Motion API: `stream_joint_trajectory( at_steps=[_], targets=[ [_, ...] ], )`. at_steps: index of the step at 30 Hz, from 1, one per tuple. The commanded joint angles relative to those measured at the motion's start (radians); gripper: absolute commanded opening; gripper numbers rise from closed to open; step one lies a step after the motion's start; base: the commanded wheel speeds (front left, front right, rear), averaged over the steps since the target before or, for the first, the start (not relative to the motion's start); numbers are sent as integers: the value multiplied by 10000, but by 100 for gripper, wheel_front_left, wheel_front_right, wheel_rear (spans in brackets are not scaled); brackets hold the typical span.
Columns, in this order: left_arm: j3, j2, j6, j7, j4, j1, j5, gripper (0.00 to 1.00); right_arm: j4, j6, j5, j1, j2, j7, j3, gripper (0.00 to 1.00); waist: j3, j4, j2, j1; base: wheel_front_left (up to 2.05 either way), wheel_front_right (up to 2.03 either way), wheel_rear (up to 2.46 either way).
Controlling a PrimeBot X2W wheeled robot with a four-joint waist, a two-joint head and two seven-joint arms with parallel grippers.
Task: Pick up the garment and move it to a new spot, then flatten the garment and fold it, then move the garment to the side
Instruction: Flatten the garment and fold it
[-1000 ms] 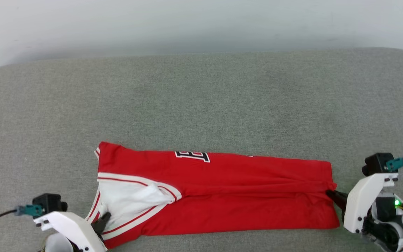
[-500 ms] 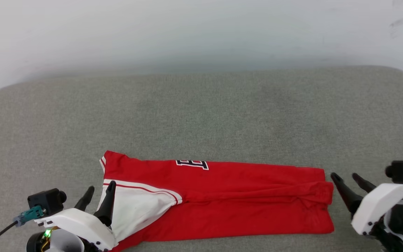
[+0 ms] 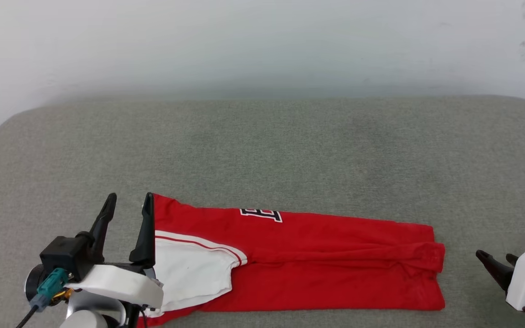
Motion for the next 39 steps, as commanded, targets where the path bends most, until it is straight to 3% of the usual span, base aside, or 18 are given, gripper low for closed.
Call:
stream_joint_trajectory(
  at_steps=[1,9,18,19,20,32,39],
  targets=[
    [27,-42,50,-46,-128,-133,142,100,-84,-4,-27,154,95,109,-49,100,204,254,0,1,0,0,0],
    [-165,-236,76,-79,-844,-423,655,100,-166,-4,-205,29,736,950,-247,100,957,1176,0,1,0,0,0],
    [-181,-509,-26,-98,-921,-561,752,100,1002,-4,15,-277,1171,1245,87,100,1269,1541,0,1,0,0,0],
    [-173,-511,-41,-99,-908,-564,758,100,1107,-4,69,-283,1181,1279,171,45,1267,1542,0,1,0,0,0],
    [-151,-464,-67,-101,-873,-531,810,100,1259,-2,250,-353,1191,1299,455,0,1184,1485,0,1,0,0,0],
    [-131,-191,199,143,-916,66,818,100,639,-4,574,-713,354,757,1320,0,310,814,0,1,0,0,0],
    [-172,-127,338,265,-1111,386,773,100,667,-5,498,-440,-145,683,543,0,47,437,0,1,0,0,0]
  ],
)
